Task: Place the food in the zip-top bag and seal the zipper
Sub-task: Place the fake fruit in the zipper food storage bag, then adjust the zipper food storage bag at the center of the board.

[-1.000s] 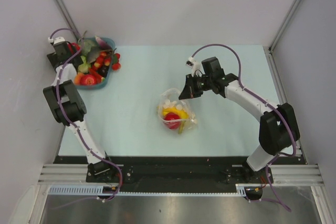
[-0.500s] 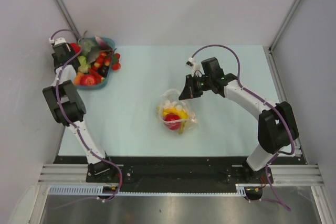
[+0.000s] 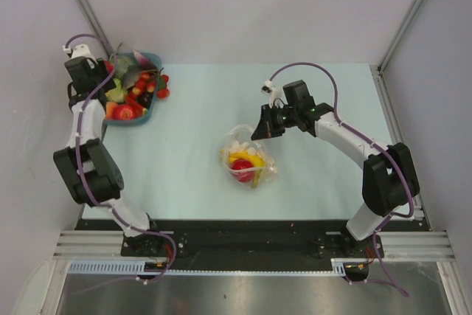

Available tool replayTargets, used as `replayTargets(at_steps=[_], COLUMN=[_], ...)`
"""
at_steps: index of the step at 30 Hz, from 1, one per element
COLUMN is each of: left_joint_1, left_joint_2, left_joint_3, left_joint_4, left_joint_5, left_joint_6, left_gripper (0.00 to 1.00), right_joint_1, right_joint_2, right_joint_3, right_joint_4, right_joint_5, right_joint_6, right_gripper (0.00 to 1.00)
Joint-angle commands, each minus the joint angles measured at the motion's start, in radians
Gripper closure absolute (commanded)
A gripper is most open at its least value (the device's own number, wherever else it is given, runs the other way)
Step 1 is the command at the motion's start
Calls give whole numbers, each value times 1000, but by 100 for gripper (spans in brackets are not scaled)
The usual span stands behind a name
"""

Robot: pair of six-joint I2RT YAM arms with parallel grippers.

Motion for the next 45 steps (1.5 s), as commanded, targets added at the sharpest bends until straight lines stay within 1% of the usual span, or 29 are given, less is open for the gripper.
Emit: replayTargets(at_steps=[1, 2, 4, 5, 7, 8, 9, 10, 12, 13, 16, 19, 22, 24, 27, 28, 29, 30, 31, 33, 34, 35, 36, 37, 38, 39, 41, 42, 45], left_joint_1=[-145, -223, -303, -366, -444, -510, -547, -617, -690, -761, -872, -935, -984, -1001, -1012, -1012, -1012, -1011, -1003, -968, -913, -891, -879, -876, -876, -879, -883, -891, -941], left_joint_2=[-271, -319, -429, -457, -517, -528, -541, -557, -568, -568, -551, -519, -486, -462, -425, -416, -410, -399, -394, -420, -452, -465, -471, -477, -483, -488, -503, -509, -525], left_joint_3=[-104, -127, -183, -196, -219, -226, -239, -250, -281, -291, -319, -327, -324, -322, -296, -276, -228, -200, -175, -149, -147, -147, -146, -146, -147, -155, -184, -193, -242], left_joint_4=[-80, -145, -206, -276, -338, -378, -397, -404, -415, -414, -414, -417, -427, -431, -447, -469, -524, -571, -610, -688, -708, -734, -798, -843, -890, -956, -978, -980, -948], left_joint_5=[263, 296, 348, 432, 468, 510, 512, 518, 529, 528, 517, 528, 511, 492, 454, 425, 413, 405, 409, 530, 590, 677, 693, 693, 702, 715, 716, 710, 671], left_joint_6=[32, 106, 142, 167, 187, 208, 217, 222, 222, 225, 234, 247, 271, 276, 268, 271, 288, 314, 407, 501, 604, 663, 728, 885, 973, 1123, 1228, 1306, 1407], left_gripper=[63, 62, 60, 60, 60, 60, 60, 59, 59, 58, 58, 58, 57, 51, 24, 8, 1, 0, 0, 0, 0, 0, 0, 1, 1, 2, 5, 6, 7], right_joint_1=[0, 2, 2, 5, 6, 5, 6, 8, 8, 8, 9, 9, 11, 12, 11, 12, 12, 12, 11, 11, 11, 11, 11, 11, 11, 11, 11, 14, 17], right_joint_2=[-4, -4, -6, -10, -13, -15, -18, -18, -21, -24, -29, -32, -35, -35, -36, -38, -39, -39, -39, -41, -41, -42, -41, -41, -41, -41, -36, -32, -27], right_joint_3=[20, 16, 13, 9, 4, 3, 0, 0, 1, 3, 7, 9, 10, 9, 7, 7, 6, 4, 4, 6, 7, 7, 7, 9, 9, 10, 13, 15, 26], right_joint_4=[35, 34, 37, 43, 46, 51, 52, 54, 55, 54, 43, 37, 37, 40, 35, 29, 29, 25, 22, 17, 12, 11, 9, 6, 6, 3, -1, -3, -21], right_joint_5=[-21, -27, -33, -40, -53, -59, -62, -68, -73, -76, -79, -85, -91, -103, -111, -120, -122, -123, -134, -149, -163, -171, -177, -189, -192, -195, -200, -205, -208], right_joint_6=[-7, -10, -12, -13, -21, -24, -27, -27, -32, -35, -47, -59, -62, -65, -79, -85, -90, -102, -108, -134, -145, -153, -162, -183, -191, -199, -213, -216, -233], right_gripper=[100, 100, 100, 100, 100, 100, 100, 100, 100, 100, 100, 100, 100, 100, 100, 100, 100, 100, 100, 100, 100, 100, 100, 100, 100, 100, 100, 100, 100])
